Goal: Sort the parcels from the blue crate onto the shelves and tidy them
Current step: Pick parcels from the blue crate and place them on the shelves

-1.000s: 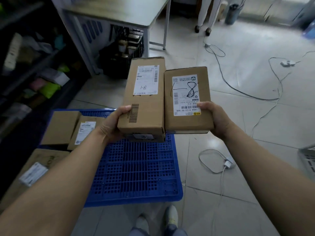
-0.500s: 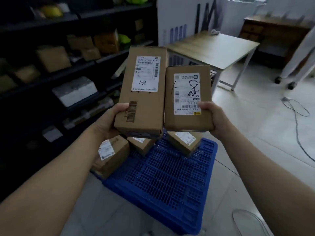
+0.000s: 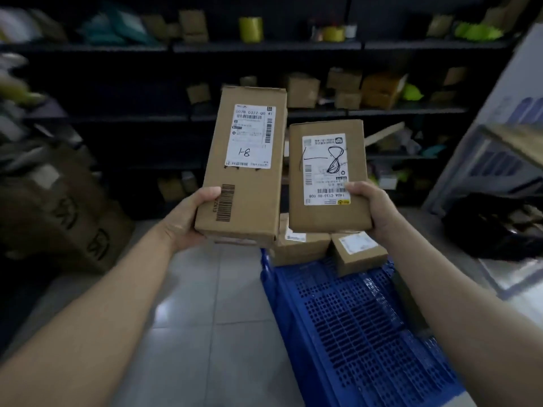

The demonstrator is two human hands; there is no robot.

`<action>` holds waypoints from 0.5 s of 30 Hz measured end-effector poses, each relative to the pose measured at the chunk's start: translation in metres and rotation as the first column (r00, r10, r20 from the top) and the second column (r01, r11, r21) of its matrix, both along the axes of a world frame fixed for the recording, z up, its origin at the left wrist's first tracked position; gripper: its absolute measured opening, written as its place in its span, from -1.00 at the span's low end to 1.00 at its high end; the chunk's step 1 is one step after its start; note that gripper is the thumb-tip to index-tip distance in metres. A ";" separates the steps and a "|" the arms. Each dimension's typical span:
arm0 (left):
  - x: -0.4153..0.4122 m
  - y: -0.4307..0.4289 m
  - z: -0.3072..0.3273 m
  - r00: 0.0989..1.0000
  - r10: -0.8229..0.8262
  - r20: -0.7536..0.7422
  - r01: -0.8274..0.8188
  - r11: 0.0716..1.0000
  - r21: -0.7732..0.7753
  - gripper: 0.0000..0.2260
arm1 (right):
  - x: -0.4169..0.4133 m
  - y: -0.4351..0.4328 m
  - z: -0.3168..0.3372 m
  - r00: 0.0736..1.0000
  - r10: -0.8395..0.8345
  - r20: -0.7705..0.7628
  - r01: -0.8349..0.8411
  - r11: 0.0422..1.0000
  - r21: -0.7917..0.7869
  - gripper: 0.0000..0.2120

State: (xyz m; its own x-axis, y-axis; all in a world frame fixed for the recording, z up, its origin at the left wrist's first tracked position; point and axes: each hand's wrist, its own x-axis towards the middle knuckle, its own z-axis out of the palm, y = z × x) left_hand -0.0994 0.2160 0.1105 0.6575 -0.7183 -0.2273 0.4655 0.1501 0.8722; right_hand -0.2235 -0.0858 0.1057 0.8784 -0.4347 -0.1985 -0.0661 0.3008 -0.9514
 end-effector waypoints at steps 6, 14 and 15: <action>-0.018 0.130 0.013 0.949 0.314 -0.009 -0.314 0.949 -0.011 -0.44 | 0.072 0.106 0.018 0.956 0.292 0.026 -0.291 0.956 -0.033 -0.63; -0.054 0.313 0.018 0.791 0.612 -0.002 -0.611 0.790 -0.056 -0.45 | 0.137 0.293 0.030 0.823 0.568 0.009 -0.567 0.822 -0.057 -0.76; -0.059 0.335 0.017 0.763 0.646 0.001 -0.645 0.762 -0.063 -0.46 | 0.142 0.316 0.030 0.802 0.597 0.008 -0.596 0.801 -0.056 -0.74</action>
